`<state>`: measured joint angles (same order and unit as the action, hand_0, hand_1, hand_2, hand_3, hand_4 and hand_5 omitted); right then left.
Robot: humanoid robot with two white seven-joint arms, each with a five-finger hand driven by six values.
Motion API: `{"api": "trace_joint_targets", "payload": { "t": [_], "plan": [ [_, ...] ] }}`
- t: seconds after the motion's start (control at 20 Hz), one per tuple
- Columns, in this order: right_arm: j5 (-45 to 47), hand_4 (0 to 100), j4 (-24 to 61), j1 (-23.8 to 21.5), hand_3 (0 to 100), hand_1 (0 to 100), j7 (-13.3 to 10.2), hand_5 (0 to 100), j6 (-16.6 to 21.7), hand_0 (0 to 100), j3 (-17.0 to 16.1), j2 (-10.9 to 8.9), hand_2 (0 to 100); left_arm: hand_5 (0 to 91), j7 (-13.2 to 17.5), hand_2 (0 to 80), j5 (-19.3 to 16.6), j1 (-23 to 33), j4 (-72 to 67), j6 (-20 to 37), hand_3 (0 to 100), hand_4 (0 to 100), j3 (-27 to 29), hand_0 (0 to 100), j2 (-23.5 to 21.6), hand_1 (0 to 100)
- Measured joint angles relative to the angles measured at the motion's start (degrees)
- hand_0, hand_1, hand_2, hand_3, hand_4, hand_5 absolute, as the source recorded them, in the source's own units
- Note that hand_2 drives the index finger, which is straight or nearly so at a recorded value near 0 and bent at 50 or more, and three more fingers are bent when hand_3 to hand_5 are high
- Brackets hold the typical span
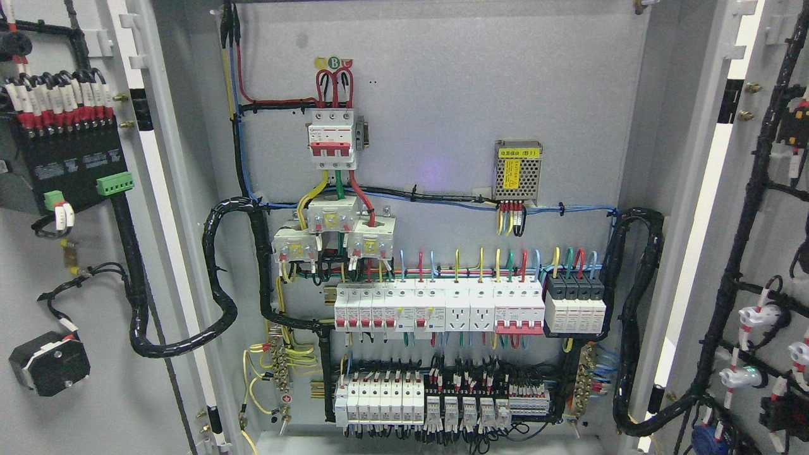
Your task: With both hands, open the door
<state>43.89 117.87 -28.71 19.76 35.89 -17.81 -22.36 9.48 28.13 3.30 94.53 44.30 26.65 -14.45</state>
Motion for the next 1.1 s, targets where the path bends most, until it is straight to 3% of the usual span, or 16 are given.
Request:
{"api": "trace_joint_targets", "payload": {
  "t": [1.1],
  "plan": [
    [2.5, 0, -2.8, -2.5, 0, 0, -0.9, 0, 0.3, 38, -5.3, 1.88, 0, 0.0, 0.0, 0.0, -0.6, -6.6, -14.0, 0.0, 0, 0, 3.8, 0, -5.3, 0]
  ]
}}
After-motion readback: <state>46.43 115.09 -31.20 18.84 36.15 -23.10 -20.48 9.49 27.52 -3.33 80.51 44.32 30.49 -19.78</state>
